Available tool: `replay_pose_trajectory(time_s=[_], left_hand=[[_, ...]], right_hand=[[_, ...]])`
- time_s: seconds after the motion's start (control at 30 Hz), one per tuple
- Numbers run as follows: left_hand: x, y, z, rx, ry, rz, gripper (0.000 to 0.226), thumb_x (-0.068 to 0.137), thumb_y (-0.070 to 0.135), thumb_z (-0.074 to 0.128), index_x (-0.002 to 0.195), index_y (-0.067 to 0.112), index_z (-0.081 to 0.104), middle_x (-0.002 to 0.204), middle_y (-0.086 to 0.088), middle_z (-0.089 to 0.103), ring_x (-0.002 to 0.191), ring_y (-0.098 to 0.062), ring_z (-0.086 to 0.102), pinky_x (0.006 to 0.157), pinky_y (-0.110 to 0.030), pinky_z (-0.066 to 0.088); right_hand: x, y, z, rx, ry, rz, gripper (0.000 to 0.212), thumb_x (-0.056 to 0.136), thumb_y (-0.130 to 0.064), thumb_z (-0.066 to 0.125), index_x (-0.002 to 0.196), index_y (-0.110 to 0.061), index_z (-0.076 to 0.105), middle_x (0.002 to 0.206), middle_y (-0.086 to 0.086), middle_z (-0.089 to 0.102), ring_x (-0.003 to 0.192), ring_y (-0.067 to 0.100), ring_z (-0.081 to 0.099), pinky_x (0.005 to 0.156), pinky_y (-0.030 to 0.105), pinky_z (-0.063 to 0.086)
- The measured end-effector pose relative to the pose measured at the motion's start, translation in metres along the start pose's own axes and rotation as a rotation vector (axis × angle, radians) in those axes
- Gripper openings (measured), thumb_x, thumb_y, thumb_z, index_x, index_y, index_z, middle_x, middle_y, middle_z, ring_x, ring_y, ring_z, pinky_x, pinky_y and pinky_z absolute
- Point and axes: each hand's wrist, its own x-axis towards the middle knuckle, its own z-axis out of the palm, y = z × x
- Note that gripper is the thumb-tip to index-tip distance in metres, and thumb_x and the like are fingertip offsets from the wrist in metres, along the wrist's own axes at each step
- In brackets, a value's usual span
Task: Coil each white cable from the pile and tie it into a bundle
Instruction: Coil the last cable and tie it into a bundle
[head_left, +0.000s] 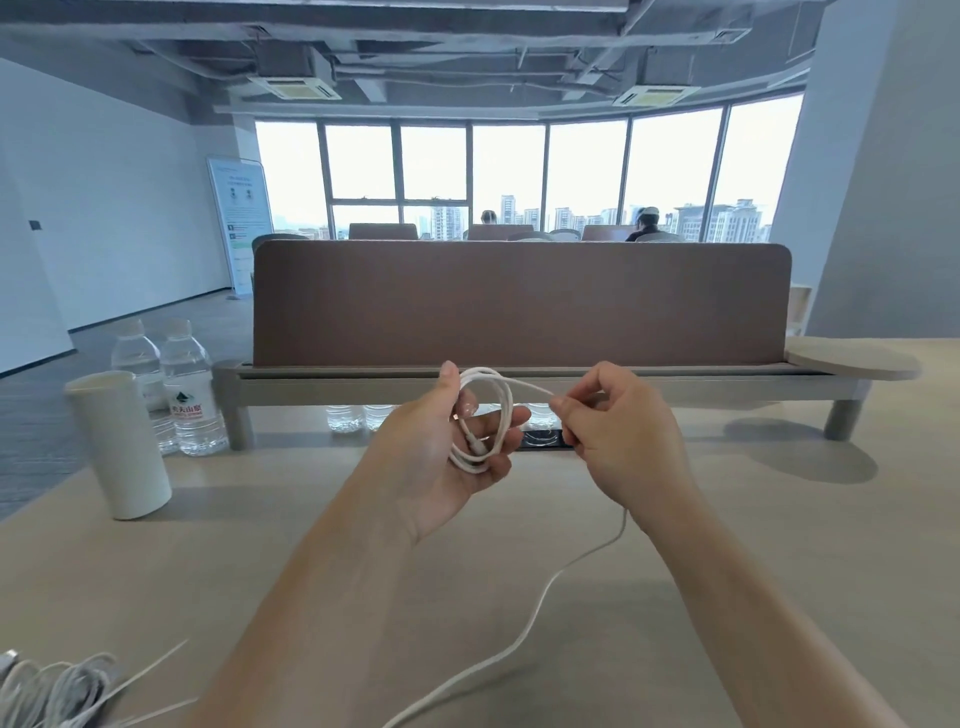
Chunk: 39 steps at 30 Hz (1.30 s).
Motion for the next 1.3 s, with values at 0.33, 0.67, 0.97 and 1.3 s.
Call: replay_pose_trajectory(time_s=[0.33,0.67,0.97,1.3], left_hand=[[-0.004,0.001,0.000,0.111,-0.065,-0.071,0.046,0.106,0.048,0.035,0.075,0.015,0.044,0.104,-0.027,0.073,0.071,-0.029,0.064,0.057,-0.028,0.045],[0.004,-0.002,0.001,0.077,0.049,0.044,0.049,0.107,0.046,0.035,0.068,0.016,0.041,0.103,-0.026,0.074,0.084,-0.034,0.070,0.062,-0.031,0.045],[0.008,-0.007,0.001,0.023,0.055,0.027,0.051,0.108,0.045,0.031,0.068,0.015,0.041,0.103,-0.025,0.074,0.093,-0.035,0.065,0.091,-0.042,0.050],[0.012,-0.004,-0.003,-0.186,0.251,0.071,0.049,0.108,0.043,0.035,0.072,0.011,0.046,0.096,-0.027,0.063,0.093,-0.042,0.069,0.094,-0.058,0.054]], right_hand=[[-0.005,-0.005,-0.001,-0.122,0.094,-0.058,0.027,0.094,-0.027,0.065,0.070,-0.019,0.055,0.055,-0.004,0.055,0.050,0.012,0.042,0.048,0.029,0.034],[-0.011,-0.013,0.004,-0.217,-0.154,-0.097,0.021,0.094,-0.020,0.058,0.081,-0.027,0.073,0.061,-0.014,0.064,0.046,0.008,0.043,0.053,0.028,0.038],[-0.017,-0.012,0.014,-0.254,-0.188,-0.122,0.020,0.093,-0.021,0.063,0.074,-0.023,0.058,0.093,-0.006,0.074,0.082,0.018,0.066,0.074,0.039,0.055],[-0.021,-0.012,0.016,-0.284,-0.434,-0.083,0.017,0.094,-0.014,0.061,0.101,-0.030,0.061,0.071,-0.006,0.067,0.058,0.004,0.063,0.063,0.024,0.051]])
